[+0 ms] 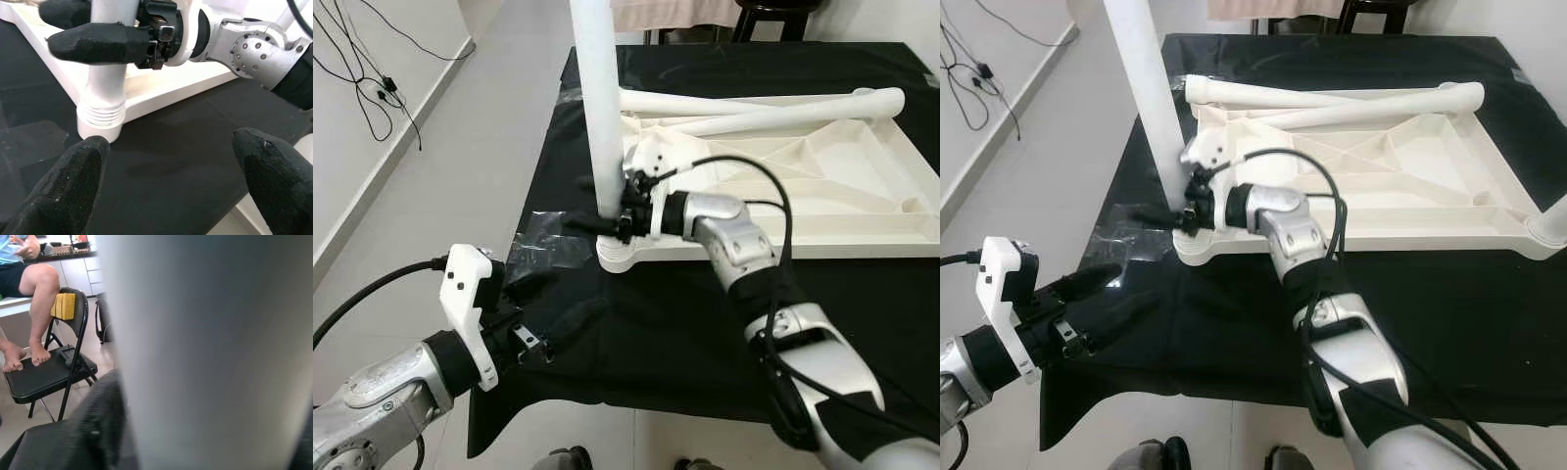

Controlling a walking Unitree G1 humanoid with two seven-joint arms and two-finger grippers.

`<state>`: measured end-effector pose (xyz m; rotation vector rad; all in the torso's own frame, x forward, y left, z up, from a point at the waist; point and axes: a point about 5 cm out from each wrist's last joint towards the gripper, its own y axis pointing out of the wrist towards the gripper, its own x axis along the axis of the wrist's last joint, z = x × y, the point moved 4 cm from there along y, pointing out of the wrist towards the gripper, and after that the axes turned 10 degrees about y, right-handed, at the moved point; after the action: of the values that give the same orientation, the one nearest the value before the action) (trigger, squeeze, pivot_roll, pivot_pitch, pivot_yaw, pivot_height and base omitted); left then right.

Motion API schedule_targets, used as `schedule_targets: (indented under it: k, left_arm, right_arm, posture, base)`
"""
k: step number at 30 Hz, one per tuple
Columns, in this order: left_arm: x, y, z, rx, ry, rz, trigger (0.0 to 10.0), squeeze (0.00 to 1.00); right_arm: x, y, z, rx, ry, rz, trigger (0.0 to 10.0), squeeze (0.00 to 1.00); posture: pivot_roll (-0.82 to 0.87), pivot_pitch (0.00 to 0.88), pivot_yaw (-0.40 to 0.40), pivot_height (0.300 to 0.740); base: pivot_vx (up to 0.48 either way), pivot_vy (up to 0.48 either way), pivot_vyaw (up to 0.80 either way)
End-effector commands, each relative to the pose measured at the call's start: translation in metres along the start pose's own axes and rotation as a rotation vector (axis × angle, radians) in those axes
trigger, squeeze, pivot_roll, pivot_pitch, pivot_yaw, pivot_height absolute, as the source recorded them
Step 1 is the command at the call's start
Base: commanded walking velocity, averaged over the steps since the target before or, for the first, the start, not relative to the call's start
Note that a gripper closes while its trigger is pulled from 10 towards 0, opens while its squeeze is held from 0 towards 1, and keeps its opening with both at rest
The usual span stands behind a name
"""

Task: Building children table

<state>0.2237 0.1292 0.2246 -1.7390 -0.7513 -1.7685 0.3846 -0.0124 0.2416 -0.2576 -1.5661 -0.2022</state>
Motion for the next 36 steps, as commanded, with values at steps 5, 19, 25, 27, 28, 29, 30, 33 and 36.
schedule_targets:
  k: [5,19,25,27,28,29,30,33,36]
  left_arm:
    - [-0.009,-0.002,0.001,0.06,0.01,0.022,10.0,0.0]
    - [-0.056,0.001,-0.019,0.142,-0.03,0.123,10.0,0.0]
    - [-0.064,0.013,-0.018,0.161,-0.045,0.101,10.0,0.0]
    - [-0.065,0.015,-0.018,0.156,-0.033,0.097,10.0,0.0]
    - [-0.066,0.017,-0.017,0.159,-0.026,0.089,10.0,0.0]
    - [-0.066,0.017,-0.017,0.159,-0.026,0.089,10.0,0.0]
    - [-0.067,0.018,-0.017,0.16,-0.021,0.084,10.0,0.0]
    - [-0.07,0.02,-0.017,0.151,-0.022,0.078,10.0,0.0]
    - [-0.072,0.022,-0.019,0.134,-0.025,0.076,0.0,0.0]
  right_arm:
    - [-0.016,0.007,-0.001,0.005,-0.001,0.064,0.0,0.0]
    - [-0.087,-0.043,-0.005,-0.824,0.177,0.078,0.0,0.0]
    - [-0.085,-0.041,0.001,-0.929,0.131,0.019,0.0,0.0]
    - [-0.087,-0.038,-0.003,-0.923,0.121,0.02,0.0,0.0]
    - [-0.092,-0.033,-0.005,-0.899,0.122,0.044,3.3,0.0]
    - [-0.092,-0.033,-0.005,-0.899,0.122,0.044,3.3,0.0]
    - [-0.094,-0.028,-0.007,-0.861,0.133,0.055,10.0,0.0]
    - [-0.075,-0.022,-0.016,-0.75,0.17,-0.027,10.0,1.0]
    - [-0.05,-0.021,-0.022,-0.646,0.175,-0.098,10.0,1.0]
  posture:
    - [0.01,0.158,-0.006,0.74]
    - [-0.03,0.195,0.006,0.74]
    - [-0.04,0.149,0.009,0.74]
    - [-0.03,0.146,0.008,0.74]
    - [-0.01,0.14,0.012,0.74]
    - [-0.01,0.14,0.012,0.74]
    - [0.0,0.137,0.014,0.74]
    - [0.0,0.124,0.009,0.74]
    - [0.01,0.117,0.008,0.74]
  base:
    - [0.0,0.0,0.0]
    - [0.0,0.0,0.0]
    - [0.0,0.0,0.0]
    - [0.0,0.0,0.0]
    - [0.0,0.0,0.0]
    - [0.0,0.0,0.0]
    - [0.0,0.0,0.0]
    - [0.0,0.0,0.0]
    - [0.0,0.0,0.0]
